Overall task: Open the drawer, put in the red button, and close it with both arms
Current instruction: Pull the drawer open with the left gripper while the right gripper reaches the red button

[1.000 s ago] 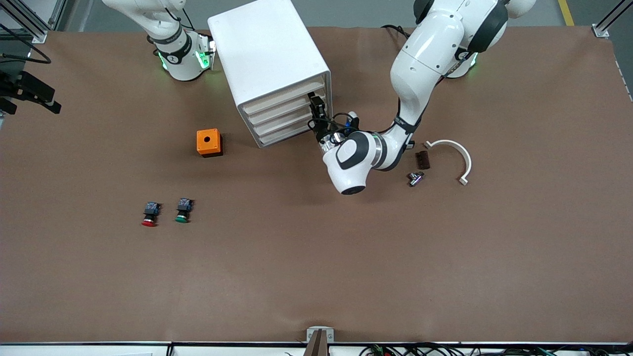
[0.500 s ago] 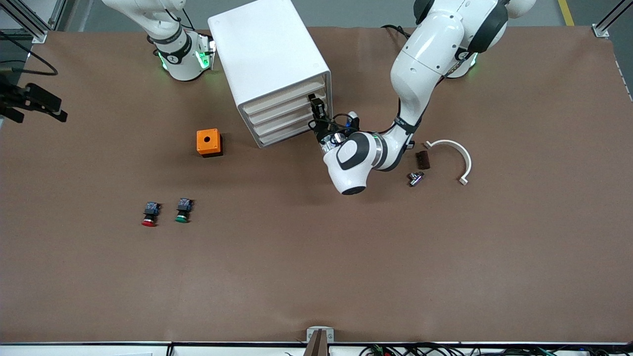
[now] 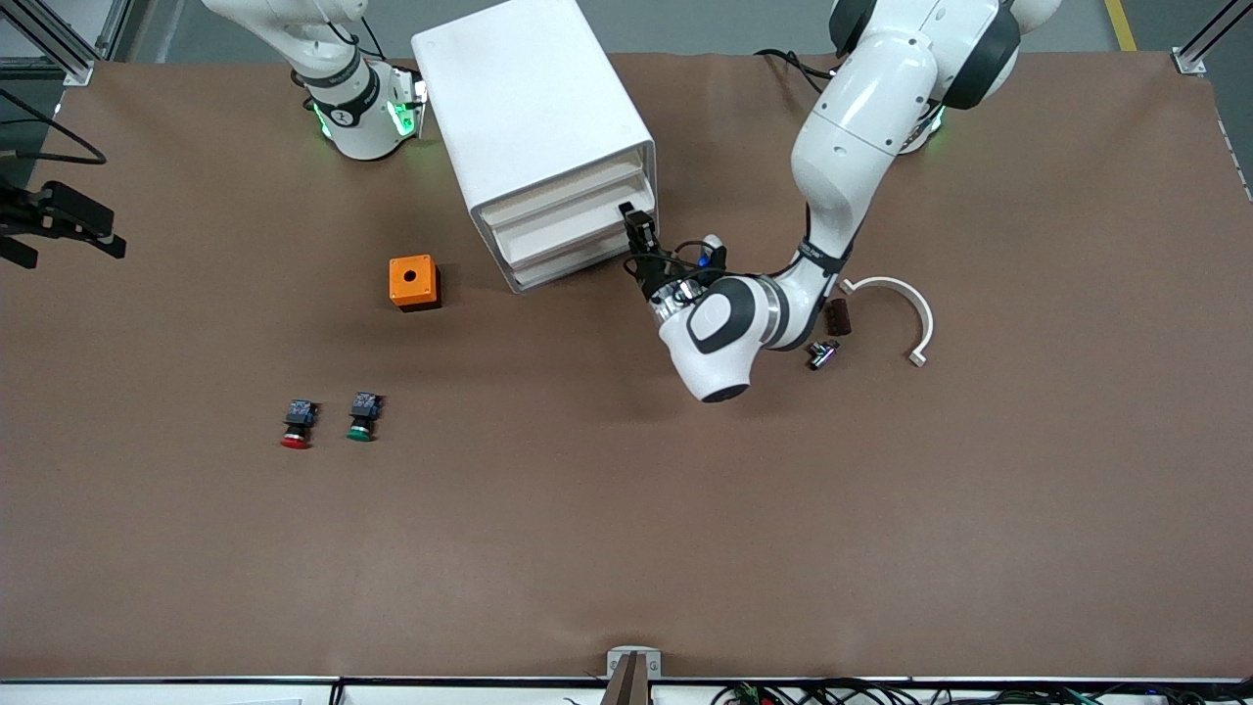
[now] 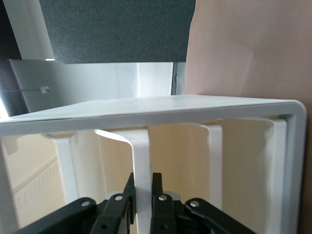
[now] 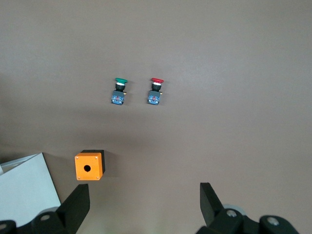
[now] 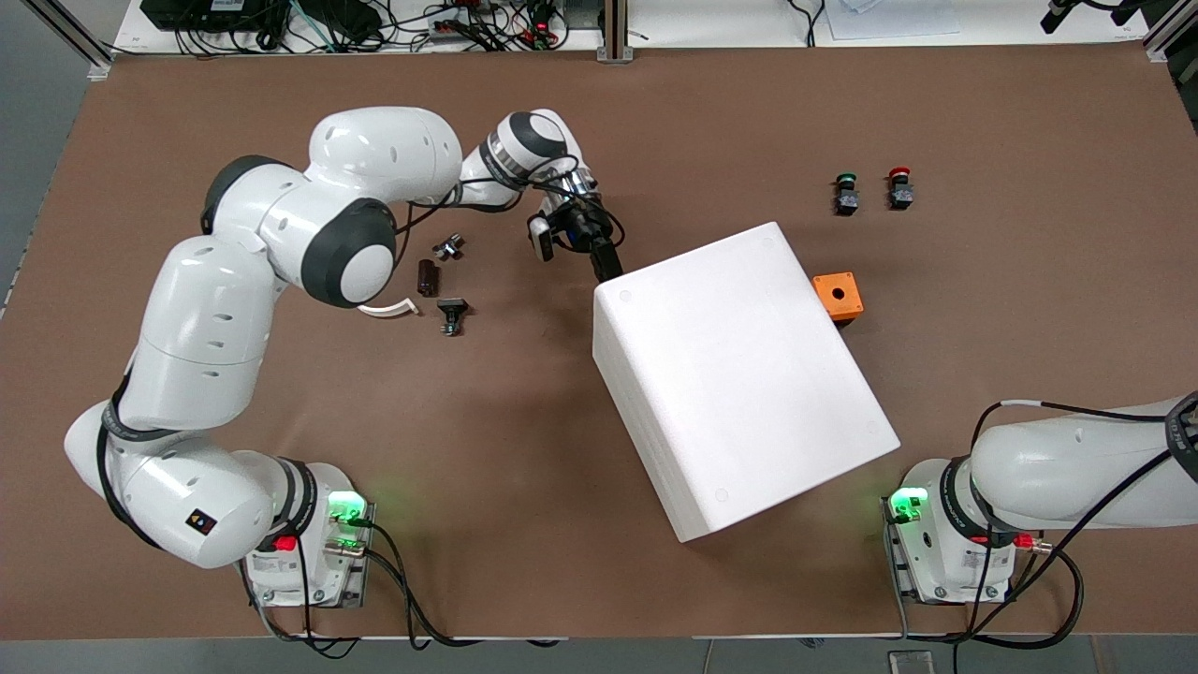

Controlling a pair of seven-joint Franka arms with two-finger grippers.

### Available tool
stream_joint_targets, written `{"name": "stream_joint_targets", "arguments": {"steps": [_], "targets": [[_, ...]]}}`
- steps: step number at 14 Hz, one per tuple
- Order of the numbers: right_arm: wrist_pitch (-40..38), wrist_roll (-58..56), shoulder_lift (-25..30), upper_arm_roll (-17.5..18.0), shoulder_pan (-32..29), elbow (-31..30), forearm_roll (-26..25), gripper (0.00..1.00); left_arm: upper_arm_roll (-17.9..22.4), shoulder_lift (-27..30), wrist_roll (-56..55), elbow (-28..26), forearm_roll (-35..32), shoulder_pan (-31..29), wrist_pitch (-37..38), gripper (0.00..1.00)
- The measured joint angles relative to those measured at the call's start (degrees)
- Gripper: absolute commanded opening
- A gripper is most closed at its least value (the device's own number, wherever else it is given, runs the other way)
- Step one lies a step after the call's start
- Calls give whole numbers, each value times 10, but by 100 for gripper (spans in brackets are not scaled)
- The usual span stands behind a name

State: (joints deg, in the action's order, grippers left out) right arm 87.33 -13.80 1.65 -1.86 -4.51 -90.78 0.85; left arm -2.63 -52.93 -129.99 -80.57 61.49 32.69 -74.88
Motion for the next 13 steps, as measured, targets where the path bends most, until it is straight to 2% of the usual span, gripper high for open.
{"name": "stream_joint_targets", "arguments": {"steps": [3, 6, 10, 13], "targets": [[-19, -3, -4, 0, -1, -5, 0, 100, 2, 0, 0, 5, 4, -22, -1, 13], [7, 28, -8, 0, -2, -36, 0, 100, 2, 0, 0, 12, 5, -44, -6, 13], [95, 44, -14, 0, -2, -103, 0, 100, 3, 0, 6, 19, 21, -74, -19, 15], [197, 64, -19, 0, -2, -178, 0, 100, 3, 0, 10, 25, 26, -87, -21, 15]]}}
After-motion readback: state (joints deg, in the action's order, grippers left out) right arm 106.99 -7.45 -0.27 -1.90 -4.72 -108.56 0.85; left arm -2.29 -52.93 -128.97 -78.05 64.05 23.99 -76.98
